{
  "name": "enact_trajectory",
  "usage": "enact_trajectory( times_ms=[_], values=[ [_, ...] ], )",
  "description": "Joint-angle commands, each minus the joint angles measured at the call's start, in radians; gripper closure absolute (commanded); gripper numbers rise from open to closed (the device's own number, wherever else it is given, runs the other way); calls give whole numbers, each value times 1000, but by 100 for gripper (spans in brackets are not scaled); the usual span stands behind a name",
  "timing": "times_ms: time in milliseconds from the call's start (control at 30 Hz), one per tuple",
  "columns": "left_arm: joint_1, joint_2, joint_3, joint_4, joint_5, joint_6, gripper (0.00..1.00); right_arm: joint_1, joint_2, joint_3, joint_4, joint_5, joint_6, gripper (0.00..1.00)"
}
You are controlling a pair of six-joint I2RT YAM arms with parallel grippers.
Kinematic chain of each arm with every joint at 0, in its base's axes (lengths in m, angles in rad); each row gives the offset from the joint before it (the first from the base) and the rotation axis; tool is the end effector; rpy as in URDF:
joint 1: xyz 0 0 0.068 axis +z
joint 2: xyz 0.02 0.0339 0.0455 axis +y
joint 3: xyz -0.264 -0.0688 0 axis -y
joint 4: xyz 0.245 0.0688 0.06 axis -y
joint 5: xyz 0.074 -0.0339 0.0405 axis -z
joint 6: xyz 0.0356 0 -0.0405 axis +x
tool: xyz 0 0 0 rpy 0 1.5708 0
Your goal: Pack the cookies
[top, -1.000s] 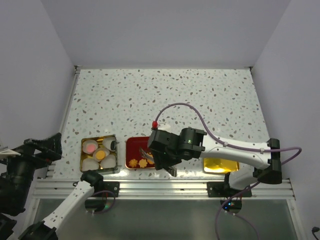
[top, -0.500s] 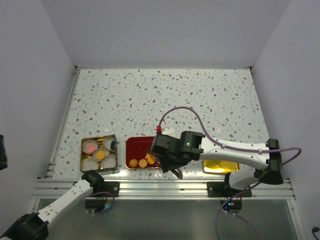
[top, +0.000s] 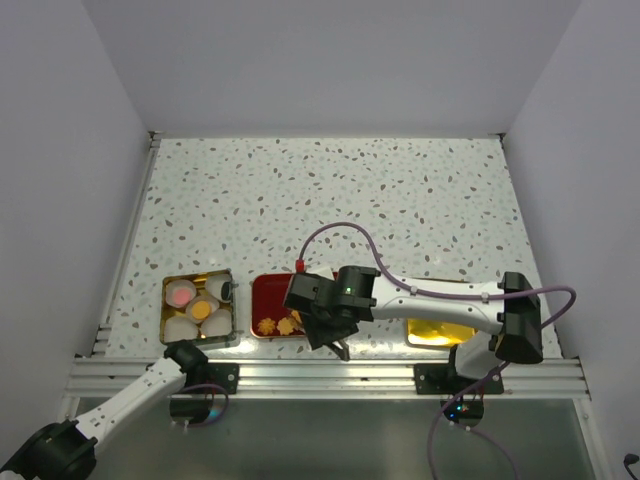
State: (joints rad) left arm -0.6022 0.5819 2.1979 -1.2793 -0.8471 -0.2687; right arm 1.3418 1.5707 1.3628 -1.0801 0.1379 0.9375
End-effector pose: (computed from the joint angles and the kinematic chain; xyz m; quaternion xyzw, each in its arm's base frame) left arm -0.1328 0.1236 0.5329 -0.2430 0.5758 -0.0980 0.7745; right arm 0.0734 0.2936 0.2807 -0.1888 0.9695 0.0992 0.1207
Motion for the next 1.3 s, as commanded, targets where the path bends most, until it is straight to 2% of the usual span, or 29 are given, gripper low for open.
enact_trajectory(
  times_ms=[0,100,133,300,567,733,900,1067,1267],
  values=[
    [9,25,-12,24,17,13,0,8,25,45,16,-11,-16,48],
    [13,30,-13,17,28,19,0,10,31,45,-3,-6,-13,51],
    [15,29,-13,17,29,20,0,10,31,45,-6,-3,-12,57],
    [15,16,-24,5,29,10,0,10,37,53,-27,0,-17,67],
    [22,19,-13,-23,28,6,0,11,34,119,-104,49,-22,71],
    [24,22,-23,-29,29,-3,0,10,87,317,-167,115,-69,72],
    [25,22,-38,-20,36,-15,0,10,181,528,-149,72,-123,73],
    [33,15,-76,0,54,-23,0,10,324,729,-72,-40,-184,73],
    [35,-1,-141,40,63,-29,0,8,488,889,35,-210,-201,72]
  ],
)
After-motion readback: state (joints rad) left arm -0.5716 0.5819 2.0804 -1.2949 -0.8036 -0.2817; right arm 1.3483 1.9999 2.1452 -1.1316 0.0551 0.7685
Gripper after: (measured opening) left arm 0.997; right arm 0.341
